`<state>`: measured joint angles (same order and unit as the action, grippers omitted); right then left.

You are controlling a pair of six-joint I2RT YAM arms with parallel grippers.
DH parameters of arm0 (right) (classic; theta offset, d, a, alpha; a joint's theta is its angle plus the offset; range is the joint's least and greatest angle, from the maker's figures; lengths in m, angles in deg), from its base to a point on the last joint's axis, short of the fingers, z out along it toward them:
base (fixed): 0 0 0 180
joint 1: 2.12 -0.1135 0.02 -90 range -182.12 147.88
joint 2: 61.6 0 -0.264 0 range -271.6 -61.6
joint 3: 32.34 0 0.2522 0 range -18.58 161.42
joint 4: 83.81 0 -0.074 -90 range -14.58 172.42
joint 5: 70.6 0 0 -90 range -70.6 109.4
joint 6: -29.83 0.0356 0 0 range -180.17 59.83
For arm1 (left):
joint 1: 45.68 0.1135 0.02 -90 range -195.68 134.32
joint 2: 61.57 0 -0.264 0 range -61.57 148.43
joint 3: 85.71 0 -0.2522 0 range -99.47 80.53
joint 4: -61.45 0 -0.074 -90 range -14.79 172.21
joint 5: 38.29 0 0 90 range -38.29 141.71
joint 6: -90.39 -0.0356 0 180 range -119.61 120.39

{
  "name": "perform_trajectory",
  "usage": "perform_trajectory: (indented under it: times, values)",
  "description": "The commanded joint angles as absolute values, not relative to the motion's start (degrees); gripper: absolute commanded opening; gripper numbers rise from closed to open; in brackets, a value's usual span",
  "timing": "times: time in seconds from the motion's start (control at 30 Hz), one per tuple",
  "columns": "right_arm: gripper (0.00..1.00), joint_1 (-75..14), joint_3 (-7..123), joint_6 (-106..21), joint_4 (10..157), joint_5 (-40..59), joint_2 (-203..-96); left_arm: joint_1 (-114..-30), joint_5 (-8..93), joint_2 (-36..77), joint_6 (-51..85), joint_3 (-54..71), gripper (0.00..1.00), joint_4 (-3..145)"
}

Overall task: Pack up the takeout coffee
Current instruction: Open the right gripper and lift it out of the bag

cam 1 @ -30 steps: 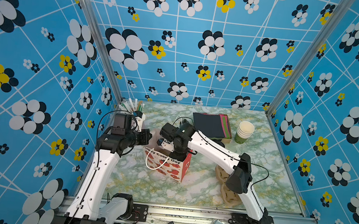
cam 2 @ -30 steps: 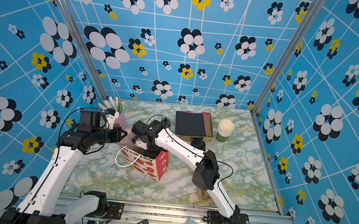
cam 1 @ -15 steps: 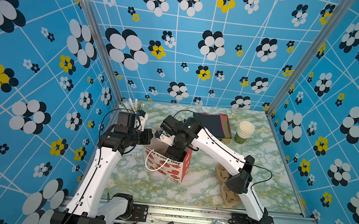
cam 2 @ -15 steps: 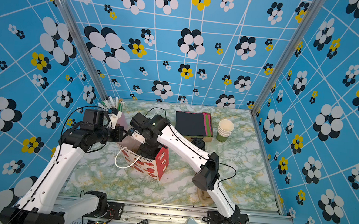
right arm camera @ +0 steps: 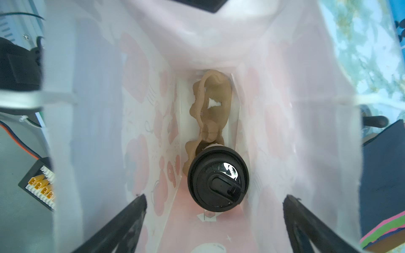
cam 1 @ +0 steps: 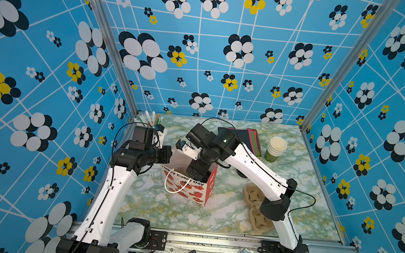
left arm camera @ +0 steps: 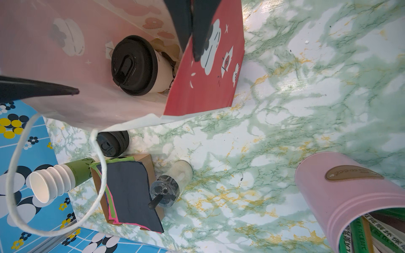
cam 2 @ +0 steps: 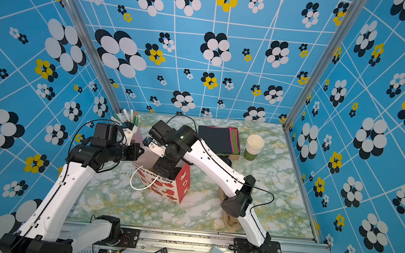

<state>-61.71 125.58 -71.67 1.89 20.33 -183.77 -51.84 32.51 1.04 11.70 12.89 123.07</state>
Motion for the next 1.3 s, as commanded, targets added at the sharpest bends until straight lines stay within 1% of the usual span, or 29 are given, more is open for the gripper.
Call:
perform_trajectory:
  times: [0.0,0.37,0.4,0.53,0.67,0.8,0.87,0.93,0.97,1.03,1.13,1.2,1.27]
  values:
    - [0.99,-61.89,127.35,-70.89,3.61,19.23,-180.05,-52.45,33.43,2.07,11.09,11.55,0.00,126.50]
    - [0.99,-61.89,126.41,-68.61,9.10,19.61,-170.63,-52.60,33.62,2.67,11.10,10.60,0.00,127.10]
    - [0.99,-61.88,125.38,-68.45,9.94,19.91,-169.35,-52.56,33.61,2.78,11.09,10.31,0.01,127.21]
    - [0.99,-61.69,118.34,-68.04,14.26,21.61,-164.07,-52.62,34.21,3.11,10.85,8.76,0.12,128.14]
    - [0.99,-60.97,110.16,-67.45,18.48,22.54,-159.47,-52.54,35.81,3.42,10.23,6.56,0.24,129.13]
    - [0.99,-60.47,104.93,-66.79,21.08,22.56,-156.31,-52.54,36.97,4.15,9.81,3.95,0.38,130.01]
    - [0.99,-60.20,103.08,-66.53,22.05,22.56,-155.15,-52.44,37.56,4.73,9.64,2.28,0.42,130.42]
    - [0.99,-59.95,101.21,-66.27,22.99,22.52,-153.96,-52.36,38.44,5.39,9.36,0.15,0.42,130.90]
    - [0.99,-59.87,100.12,-66.08,23.67,22.57,-153.43,-52.27,39.05,5.73,9.23,-1.29,0.47,131.17]
    - [0.99,-59.47,97.95,-65.69,24.85,22.55,-151.88,-51.82,40.20,6.31,9.26,-4.12,0.50,131.26]
    - [0.99,-59.01,93.72,-64.91,27.43,22.65,-149.18,-50.53,41.50,7.67,9.31,-8.79,0.58,131.00]
    - [0.99,-58.68,89.68,-64.01,30.24,22.81,-146.66,-49.34,42.44,9.09,8.87,-11.71,0.60,130.61]
    - [0.99,-58.42,85.85,-63.20,33.17,22.83,-144.04,-47.99,42.78,10.88,8.57,-13.86,0.61,129.90]
